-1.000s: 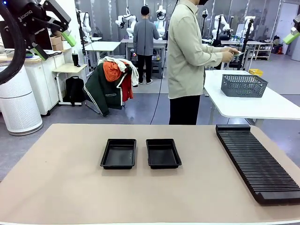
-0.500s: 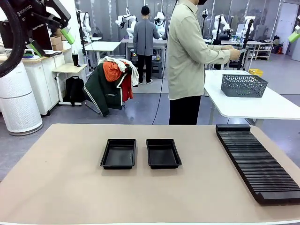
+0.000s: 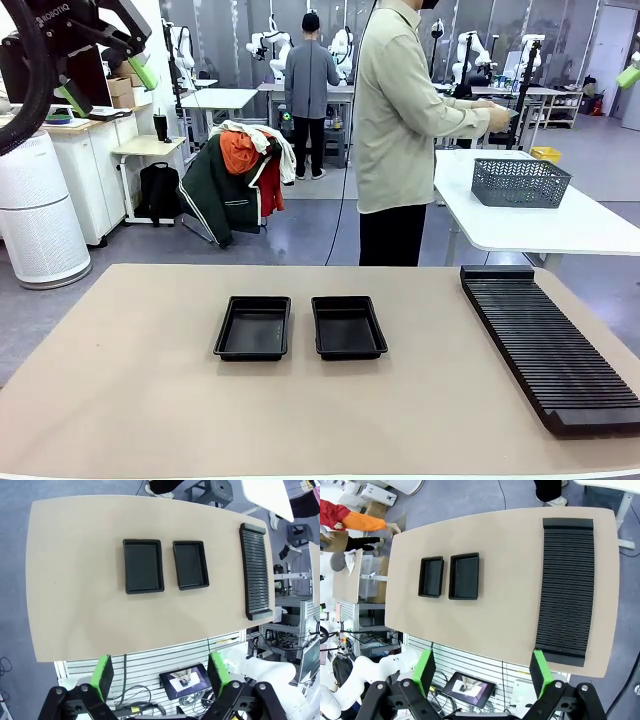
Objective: Inspect and transfer BCBs to ESD trays.
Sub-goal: Pick up the Blank PCB from the PCB Rack and place it in the left ESD tray.
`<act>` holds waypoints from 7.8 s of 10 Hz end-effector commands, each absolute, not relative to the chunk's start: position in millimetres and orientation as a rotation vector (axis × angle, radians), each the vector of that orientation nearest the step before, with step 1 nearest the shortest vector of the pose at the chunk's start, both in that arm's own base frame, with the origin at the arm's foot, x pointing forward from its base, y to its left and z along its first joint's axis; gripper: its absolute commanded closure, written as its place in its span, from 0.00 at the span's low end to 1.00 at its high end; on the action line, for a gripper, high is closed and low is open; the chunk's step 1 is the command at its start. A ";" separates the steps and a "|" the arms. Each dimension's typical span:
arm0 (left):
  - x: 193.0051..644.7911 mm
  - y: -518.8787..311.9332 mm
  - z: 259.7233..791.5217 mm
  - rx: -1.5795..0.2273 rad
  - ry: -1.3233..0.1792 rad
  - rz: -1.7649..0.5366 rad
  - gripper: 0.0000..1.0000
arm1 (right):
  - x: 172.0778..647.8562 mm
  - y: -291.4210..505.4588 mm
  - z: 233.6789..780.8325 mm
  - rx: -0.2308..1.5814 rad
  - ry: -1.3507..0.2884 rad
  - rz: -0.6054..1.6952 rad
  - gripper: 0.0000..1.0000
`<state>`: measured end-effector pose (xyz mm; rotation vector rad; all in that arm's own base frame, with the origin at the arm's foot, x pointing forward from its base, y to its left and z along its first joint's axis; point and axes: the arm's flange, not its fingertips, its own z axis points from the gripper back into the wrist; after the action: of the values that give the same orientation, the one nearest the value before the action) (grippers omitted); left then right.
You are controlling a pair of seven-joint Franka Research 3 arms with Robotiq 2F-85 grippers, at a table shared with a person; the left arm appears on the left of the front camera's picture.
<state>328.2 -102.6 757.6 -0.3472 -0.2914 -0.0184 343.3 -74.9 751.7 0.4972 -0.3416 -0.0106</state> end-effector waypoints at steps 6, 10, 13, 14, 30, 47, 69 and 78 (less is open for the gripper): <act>331.8 -106.5 758.0 -0.317 -0.272 -0.024 0.00 | 335.3 -72.3 739.3 0.480 -0.323 -0.132 0.00; 331.8 -106.5 758.0 -0.317 -0.272 -0.024 0.00 | 338.8 -77.7 743.8 0.501 -0.319 -0.079 0.00; 333.1 -106.6 758.8 -0.316 -0.272 -0.025 0.00 | 338.6 -77.8 744.2 0.501 -0.316 -0.091 0.00; 334.6 -108.5 760.8 -0.320 -0.279 -0.025 0.00 | 340.3 -79.7 744.0 0.520 -0.302 -0.124 0.00; 336.4 -112.0 771.0 -0.329 -0.297 -0.046 0.00 | 342.0 -81.5 739.6 0.526 -0.285 -0.103 0.00; 336.4 -112.0 771.0 -0.329 -0.297 -0.046 0.00 | 342.0 -81.5 739.6 0.526 -0.285 -0.103 0.00; 336.4 -112.0 771.0 -0.329 -0.297 -0.046 0.00 | 353.1 -83.0 718.0 0.281 -0.322 0.236 0.00; 336.4 -112.0 771.0 -0.329 -0.297 -0.046 0.00 | 412.8 -85.0 589.5 0.036 -0.346 1.072 0.00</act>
<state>336.9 -112.1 771.2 -0.3288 -0.2974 -0.0453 406.3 -79.8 603.2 0.0759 -0.3400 1.0069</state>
